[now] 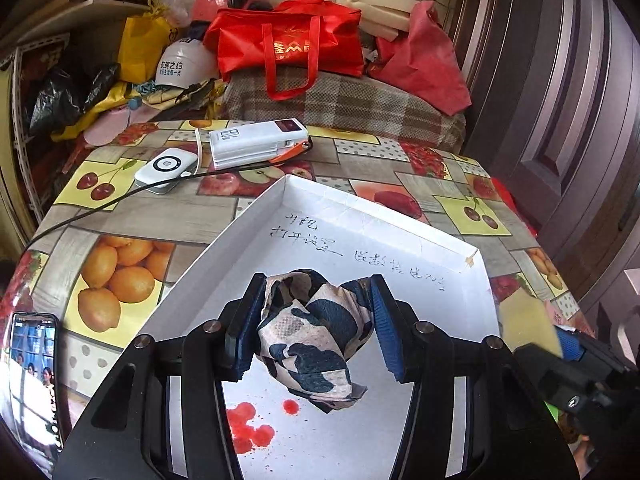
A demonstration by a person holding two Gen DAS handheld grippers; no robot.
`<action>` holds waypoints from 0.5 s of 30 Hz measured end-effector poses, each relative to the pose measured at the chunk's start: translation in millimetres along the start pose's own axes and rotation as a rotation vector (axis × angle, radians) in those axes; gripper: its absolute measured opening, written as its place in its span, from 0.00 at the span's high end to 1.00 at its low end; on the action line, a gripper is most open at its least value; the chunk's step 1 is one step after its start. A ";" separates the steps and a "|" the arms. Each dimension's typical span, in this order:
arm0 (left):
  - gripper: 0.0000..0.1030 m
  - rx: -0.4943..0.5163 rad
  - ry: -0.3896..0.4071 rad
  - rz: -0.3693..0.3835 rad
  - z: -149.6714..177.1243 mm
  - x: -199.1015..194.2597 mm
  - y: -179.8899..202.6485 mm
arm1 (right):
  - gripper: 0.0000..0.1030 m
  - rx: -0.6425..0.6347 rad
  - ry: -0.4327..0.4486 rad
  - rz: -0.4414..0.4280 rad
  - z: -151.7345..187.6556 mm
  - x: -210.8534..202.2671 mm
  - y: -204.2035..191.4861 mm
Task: Organize soft objects
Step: 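Carry the cloth into the white tray with left gripper while right gripper carries yellow sponge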
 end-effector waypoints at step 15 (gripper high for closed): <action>0.00 -0.060 0.137 -0.165 -10.9 -15.9 -26.5 | 0.16 -0.021 -0.010 0.036 9.0 6.2 -3.8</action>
Point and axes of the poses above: each gripper's, at about its wrist camera, not at the fingertips, and x roughly the way its jaws point, y to its right, z to its underside, the point moved 5 cm from there along x, roughly the way its jaws point, and after that the axes turned 8 degrees about -z, right-handed, at the moved point
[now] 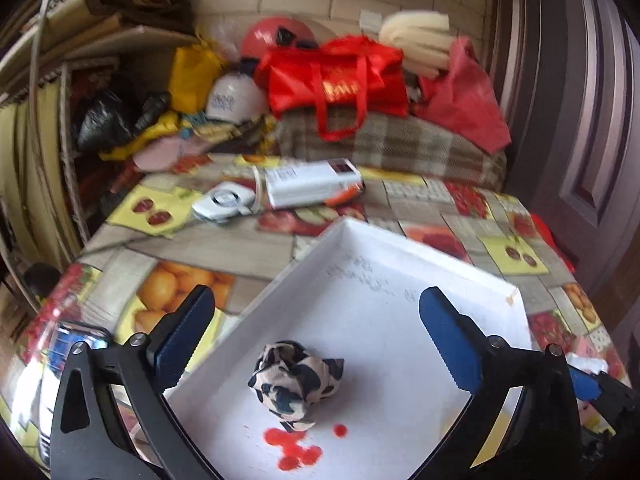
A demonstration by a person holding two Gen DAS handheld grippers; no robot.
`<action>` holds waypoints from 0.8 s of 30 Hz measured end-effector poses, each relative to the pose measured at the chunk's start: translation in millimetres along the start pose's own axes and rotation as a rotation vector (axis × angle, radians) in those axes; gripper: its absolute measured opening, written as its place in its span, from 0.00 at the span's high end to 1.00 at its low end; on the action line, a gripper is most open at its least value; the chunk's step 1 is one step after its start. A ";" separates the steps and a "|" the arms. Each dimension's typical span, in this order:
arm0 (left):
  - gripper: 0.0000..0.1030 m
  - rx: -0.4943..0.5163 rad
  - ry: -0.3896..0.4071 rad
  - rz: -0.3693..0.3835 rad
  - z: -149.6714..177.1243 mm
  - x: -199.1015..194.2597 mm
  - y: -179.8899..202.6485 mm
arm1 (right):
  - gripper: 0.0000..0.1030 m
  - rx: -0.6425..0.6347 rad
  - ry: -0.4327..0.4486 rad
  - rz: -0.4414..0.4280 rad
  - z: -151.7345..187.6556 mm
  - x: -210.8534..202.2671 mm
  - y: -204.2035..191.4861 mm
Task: Organize soft objects
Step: 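Carry the cloth into the white tray with left gripper while right gripper carries yellow sponge, then release the sponge into the tray with the right gripper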
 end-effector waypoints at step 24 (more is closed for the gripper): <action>0.00 0.047 0.216 0.096 -12.2 -57.6 11.9 | 0.00 -0.080 0.606 0.298 -22.5 -227.4 30.4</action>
Point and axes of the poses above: each gripper's, at about its wrist camera, not at the fingertips, and x roughly the way its jaws point, y to its right, z to its underside, the point moved 5 cm from there along x, roughly the way its jaws point, and after that the axes turned 8 degrees about -z, right-handed, at the moved point
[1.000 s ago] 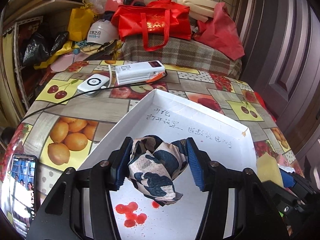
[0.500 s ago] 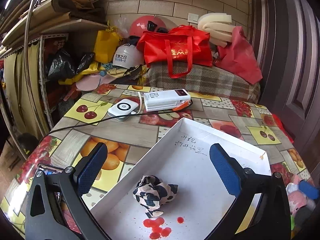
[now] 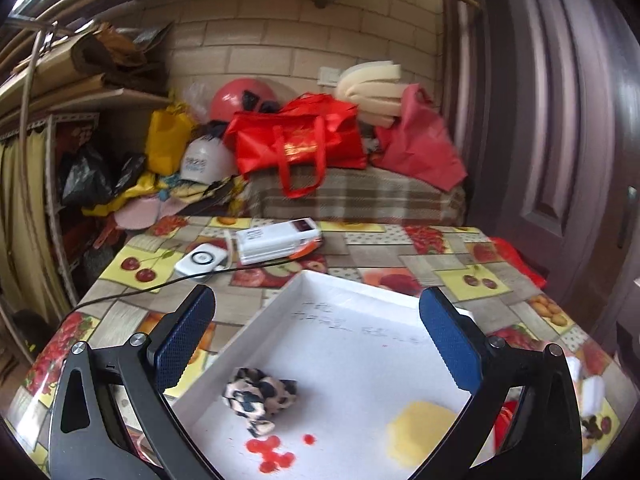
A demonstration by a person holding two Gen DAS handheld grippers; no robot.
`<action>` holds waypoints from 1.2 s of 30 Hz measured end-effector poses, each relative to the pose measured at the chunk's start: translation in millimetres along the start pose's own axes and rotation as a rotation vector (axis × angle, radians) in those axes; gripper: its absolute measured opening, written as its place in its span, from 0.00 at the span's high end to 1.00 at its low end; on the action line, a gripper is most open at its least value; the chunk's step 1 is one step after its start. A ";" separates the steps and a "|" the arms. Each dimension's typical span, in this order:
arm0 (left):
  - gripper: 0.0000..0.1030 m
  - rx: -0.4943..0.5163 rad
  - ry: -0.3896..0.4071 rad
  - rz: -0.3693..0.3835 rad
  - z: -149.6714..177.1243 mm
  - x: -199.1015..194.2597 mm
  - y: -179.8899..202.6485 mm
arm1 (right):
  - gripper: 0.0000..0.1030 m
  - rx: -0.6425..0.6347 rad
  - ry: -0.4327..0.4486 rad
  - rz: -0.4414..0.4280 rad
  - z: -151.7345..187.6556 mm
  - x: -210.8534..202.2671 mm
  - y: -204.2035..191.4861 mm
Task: Organize soft objects
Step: 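Release the sponge into the tray with the right gripper, then grasp the yellow tissue pack with left gripper while right gripper grasps white foam block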
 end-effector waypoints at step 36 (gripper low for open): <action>0.09 0.580 -0.488 0.573 166.4 -77.0 220.7 | 0.00 -0.330 -0.713 -0.164 132.0 24.4 108.8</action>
Point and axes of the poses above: each gripper's, at about its wrist camera, not at the fingertips, and x roughly the way its jaws point, y to its right, z to its underside, the point moved 5 cm from there along x, roughly the way its jaws point, and after that the axes turned 8 degrees about -z, right-handed, at the moved point
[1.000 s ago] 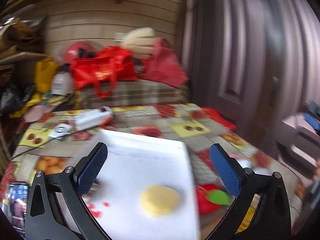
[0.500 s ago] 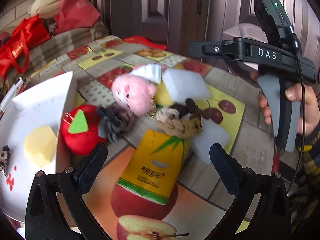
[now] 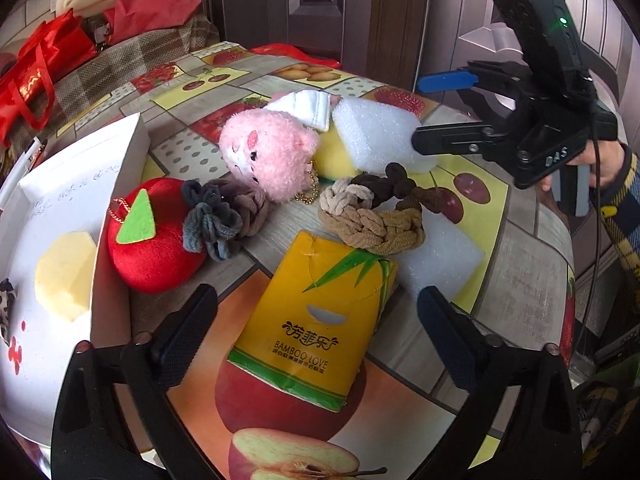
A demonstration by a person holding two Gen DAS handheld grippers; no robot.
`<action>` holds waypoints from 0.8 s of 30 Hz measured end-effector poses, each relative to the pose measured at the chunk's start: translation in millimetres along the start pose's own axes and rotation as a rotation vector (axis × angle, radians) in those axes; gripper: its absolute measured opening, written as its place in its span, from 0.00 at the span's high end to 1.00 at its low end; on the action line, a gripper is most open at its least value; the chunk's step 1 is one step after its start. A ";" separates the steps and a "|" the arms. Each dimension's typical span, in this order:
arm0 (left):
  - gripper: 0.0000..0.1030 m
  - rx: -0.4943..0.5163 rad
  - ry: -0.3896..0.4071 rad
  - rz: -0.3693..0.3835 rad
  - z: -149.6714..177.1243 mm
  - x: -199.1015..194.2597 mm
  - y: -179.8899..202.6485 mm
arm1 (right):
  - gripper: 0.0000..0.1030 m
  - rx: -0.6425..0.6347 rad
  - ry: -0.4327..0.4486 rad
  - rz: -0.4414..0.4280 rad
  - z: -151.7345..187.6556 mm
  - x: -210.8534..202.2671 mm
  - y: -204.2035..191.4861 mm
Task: Organize soft objects
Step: 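Grasp the yellow tissue pack with left gripper while right gripper grasps white foam block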
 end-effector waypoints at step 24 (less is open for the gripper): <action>0.47 -0.009 -0.024 0.030 0.6 4.1 0.7 | 0.67 -0.036 -0.069 -0.160 15.4 4.4 -33.3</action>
Point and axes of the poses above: each gripper's, at about its wrist camera, not at the fingertips, and x roughly the way its jaws point, y to its right, z to its underside, the point moved 5 cm from there along x, roughly the way its jaws point, and after that the axes turned 8 degrees about -z, right-handed, at the moved point
